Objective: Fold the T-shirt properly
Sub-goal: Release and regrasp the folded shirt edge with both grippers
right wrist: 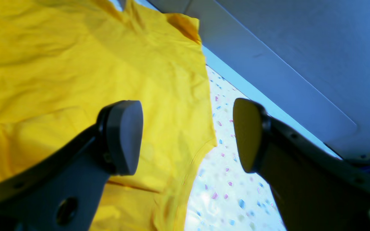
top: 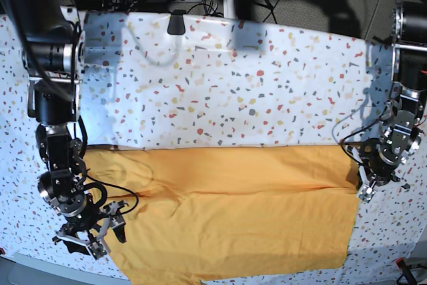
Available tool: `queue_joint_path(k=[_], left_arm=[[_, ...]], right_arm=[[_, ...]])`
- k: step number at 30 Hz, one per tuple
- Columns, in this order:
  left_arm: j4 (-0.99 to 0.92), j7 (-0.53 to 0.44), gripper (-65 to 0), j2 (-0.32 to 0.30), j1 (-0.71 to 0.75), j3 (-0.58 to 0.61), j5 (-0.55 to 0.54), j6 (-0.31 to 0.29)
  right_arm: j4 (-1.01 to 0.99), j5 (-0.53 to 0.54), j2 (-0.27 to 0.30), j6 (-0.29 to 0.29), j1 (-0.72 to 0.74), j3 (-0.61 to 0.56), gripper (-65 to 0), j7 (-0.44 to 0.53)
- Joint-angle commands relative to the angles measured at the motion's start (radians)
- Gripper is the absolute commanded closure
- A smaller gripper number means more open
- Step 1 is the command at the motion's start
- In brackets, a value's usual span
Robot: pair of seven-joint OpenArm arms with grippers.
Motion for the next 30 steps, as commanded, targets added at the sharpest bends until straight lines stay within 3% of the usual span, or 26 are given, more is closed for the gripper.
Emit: queue_joint_path(k=[1,10,11,14,17,19,21,25,28,30], left_arm=[[0.016,-0.023,0.0,-0.014,-0.033,-0.008,-0.008,0.010],[0.016,-0.023,0.0,-0.015,-0.034,-0.008,-0.007,0.011],[0.016,-0.023,-3.9,-0.015,-0.034,-0.008,-0.007,0.012],[0.016,-0.023,-25.7,-0.014,-0.034,-0.008,-0.007,0.058],[0.016,-0.023,-30.2,-0.015,-0.034,-0.008,-0.007,0.146],[0.016,-0.023,-30.1,-0.014,-0.034,-0.008,-0.020,0.165],[0.016,-0.022,-30.1,-0.014,-0.034,-0.008,-0.140,0.163],[0.016,0.053,-30.1,-0.014,-0.034,-0.008,-0.521,0.123],[0.016,0.070,-30.1,-0.012,-0.033,-0.008,-0.750,0.014],[0.016,0.092,-30.1,0.000,-0.033,-0.008,-0.800,-0.055]], right_arm=[[0.014,0.011,0.003,-0.020,0.040,0.004,-43.2,0.026],[0.014,0.033,-0.021,-0.017,0.040,0.004,-43.2,0.011],[0.014,0.069,-0.021,-0.016,0.040,0.004,-43.2,0.010],[0.014,0.215,-0.021,0.011,0.040,0.004,-43.2,-0.035],[0.015,0.358,-0.021,0.036,0.040,0.004,-43.2,-0.171],[0.015,0.382,-0.021,0.036,0.040,0.004,-43.2,-0.224],[0.015,0.378,-0.021,0.036,0.037,0.004,-43.2,-0.241],[0.013,0.378,-0.021,0.035,0.014,0.004,-43.2,-0.262],[-0.020,0.378,-0.021,0.033,-0.003,0.004,-43.2,-0.251],[-0.062,0.378,-0.021,0.029,-0.009,0.004,-43.2,-0.228]])
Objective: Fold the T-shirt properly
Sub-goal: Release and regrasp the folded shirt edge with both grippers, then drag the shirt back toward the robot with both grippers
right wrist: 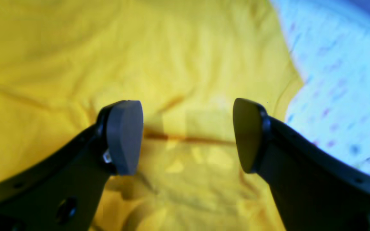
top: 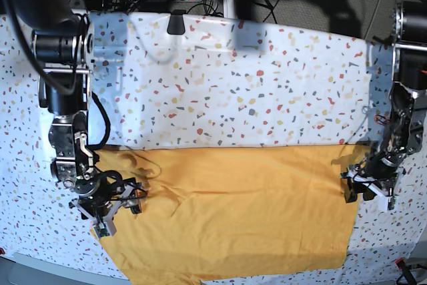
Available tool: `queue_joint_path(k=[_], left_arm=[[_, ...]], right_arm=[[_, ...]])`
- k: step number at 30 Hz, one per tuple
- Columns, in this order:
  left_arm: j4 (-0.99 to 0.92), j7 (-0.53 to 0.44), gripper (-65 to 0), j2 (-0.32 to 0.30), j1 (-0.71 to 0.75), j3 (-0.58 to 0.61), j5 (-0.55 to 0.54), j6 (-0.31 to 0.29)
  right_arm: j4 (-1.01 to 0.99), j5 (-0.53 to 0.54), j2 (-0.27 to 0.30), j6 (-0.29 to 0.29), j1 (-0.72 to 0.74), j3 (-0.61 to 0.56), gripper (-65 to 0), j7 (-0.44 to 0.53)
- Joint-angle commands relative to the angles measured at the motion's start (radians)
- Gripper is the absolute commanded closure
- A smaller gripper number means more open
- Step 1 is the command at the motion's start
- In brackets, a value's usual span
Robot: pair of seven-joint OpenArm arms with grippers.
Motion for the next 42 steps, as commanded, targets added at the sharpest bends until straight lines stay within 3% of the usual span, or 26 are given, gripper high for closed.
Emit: queue_joint_path(k=[1,6,12,17,24,35,42], left_arm=[[0.016,-0.014,-30.1,0.004,-0.032,-0.004,-0.012,-0.025],[0.016,0.006,-30.1,0.092,-0.008,-0.004,0.001,-0.031],[0.015,-0.006,-30.1,0.177,0.046,-0.004,0.124,-0.023],[0.016,-0.010,-30.0,0.179,0.079,-0.004,0.153,0.029],[0.019,0.055,-30.0,0.169,0.087,-0.004,0.153,0.030],[0.023,0.154,-29.0,0.168,0.092,-0.004,0.153,0.030],[0.186,0.217,-29.0,0.160,0.201,-0.004,0.153,0.030]], right_arm=[[-0.005,0.005,0.008,-0.005,0.037,0.007,-43.2,0.042],[-0.103,0.004,0.010,-0.008,0.021,0.009,-43.2,0.087],[-0.112,0.001,0.013,-0.009,-0.025,0.009,-43.2,0.083],[-0.112,0.001,0.028,-0.009,-0.103,0.009,-43.1,0.076],[-0.091,0.006,0.046,-0.007,-0.190,0.009,-43.1,0.058],[0.174,0.099,0.066,-0.004,-0.370,0.009,-43.1,-0.064],[0.296,0.143,0.074,-0.004,-0.477,0.022,-43.1,-0.093]])
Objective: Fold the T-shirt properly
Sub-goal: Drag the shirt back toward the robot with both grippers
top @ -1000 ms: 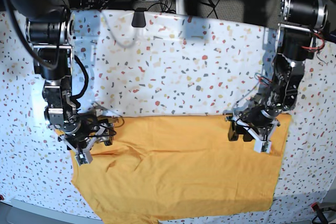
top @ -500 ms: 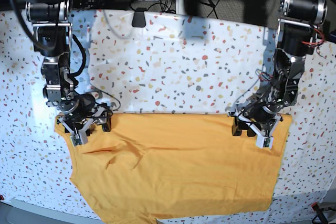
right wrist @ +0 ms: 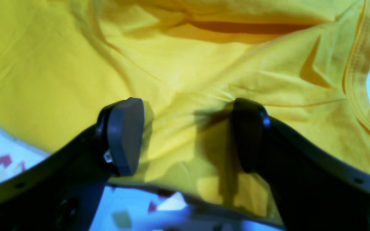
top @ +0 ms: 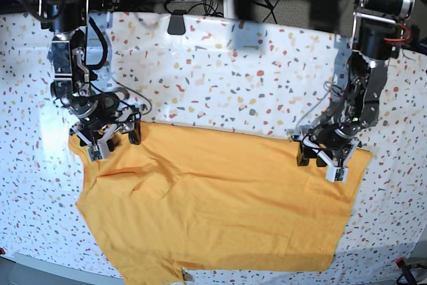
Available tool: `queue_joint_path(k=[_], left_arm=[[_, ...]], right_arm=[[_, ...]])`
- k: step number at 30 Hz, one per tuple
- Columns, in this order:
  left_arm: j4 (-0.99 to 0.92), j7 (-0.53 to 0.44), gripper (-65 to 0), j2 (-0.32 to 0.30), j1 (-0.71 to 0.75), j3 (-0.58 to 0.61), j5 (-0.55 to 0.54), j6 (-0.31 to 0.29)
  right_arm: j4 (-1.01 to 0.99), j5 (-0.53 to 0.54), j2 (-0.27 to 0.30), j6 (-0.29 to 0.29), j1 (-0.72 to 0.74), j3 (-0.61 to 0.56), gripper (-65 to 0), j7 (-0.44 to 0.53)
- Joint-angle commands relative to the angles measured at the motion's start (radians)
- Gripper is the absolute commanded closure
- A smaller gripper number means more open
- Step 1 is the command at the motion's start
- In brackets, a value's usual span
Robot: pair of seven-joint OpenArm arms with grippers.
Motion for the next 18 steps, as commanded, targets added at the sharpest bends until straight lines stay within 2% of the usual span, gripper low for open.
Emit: queue_joint_path(k=[1,10,18], left_arm=[[0.040,0.039,-29.0,-0.011,0.015,-0.002,0.003,0.001],[0.293,0.048,-29.0,-0.069,0.161,-0.002,0.004,0.002],[0.317,0.053,-29.0,-0.068,0.026,-0.002,0.007,0.013]], right_arm=[[0.014,-0.021,0.011,0.002,-0.014,0.005,-43.1,-0.069],[0.137,-0.021,0.011,0.003,-0.138,0.116,-43.0,-0.106],[0.190,-0.021,0.011,0.002,-0.181,0.132,-43.1,-0.148]])
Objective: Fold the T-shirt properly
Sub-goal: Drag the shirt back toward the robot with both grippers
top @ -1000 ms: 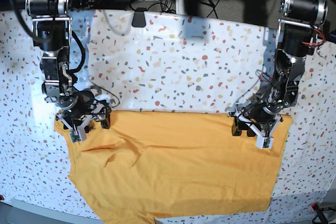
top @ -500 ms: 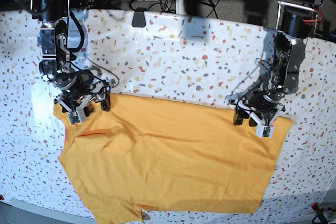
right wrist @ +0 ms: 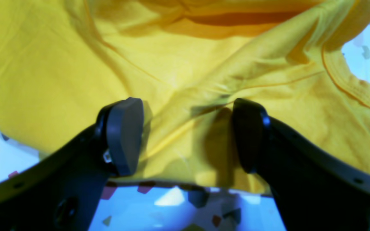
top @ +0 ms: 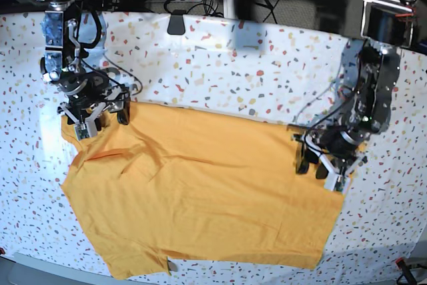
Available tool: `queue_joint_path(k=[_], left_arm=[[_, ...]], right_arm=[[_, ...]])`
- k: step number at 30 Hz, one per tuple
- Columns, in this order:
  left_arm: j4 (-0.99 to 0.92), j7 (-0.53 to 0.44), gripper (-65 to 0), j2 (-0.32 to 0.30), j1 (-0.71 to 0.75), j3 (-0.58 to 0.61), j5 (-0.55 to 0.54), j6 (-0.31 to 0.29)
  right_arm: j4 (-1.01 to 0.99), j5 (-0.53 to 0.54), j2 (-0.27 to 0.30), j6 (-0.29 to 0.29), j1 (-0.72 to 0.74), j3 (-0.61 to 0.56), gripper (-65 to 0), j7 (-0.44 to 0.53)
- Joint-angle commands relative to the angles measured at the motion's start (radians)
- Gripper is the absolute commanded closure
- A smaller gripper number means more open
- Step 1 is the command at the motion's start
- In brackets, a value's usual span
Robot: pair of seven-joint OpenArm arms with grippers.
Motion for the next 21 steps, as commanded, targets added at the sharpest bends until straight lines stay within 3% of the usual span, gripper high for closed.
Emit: queue_joint_path(k=[1,5,13,21], left_arm=[[0.020,-0.027,-29.0,-0.007,-0.037,-0.004,0.013,0.009],[0.010,-0.047,-29.0,-0.004,-0.072,-0.004,0.091,0.063],[-0.211,-0.099,-29.0,0.016,-0.068,-0.004,0.097,0.063],[-0.232,-0.035,-29.0,0.018,-0.011,-0.004,0.097,0.063]], right_arm=[[0.003,-0.035,0.013,0.000,-0.008,0.002,-43.0,-0.053],[0.004,-0.006,0.013,0.000,-0.020,0.003,-43.1,-0.057],[0.044,0.042,0.013,0.001,-0.025,0.002,-43.0,-0.131],[0.170,0.092,0.013,0.001,-0.108,0.063,-43.0,-0.182]])
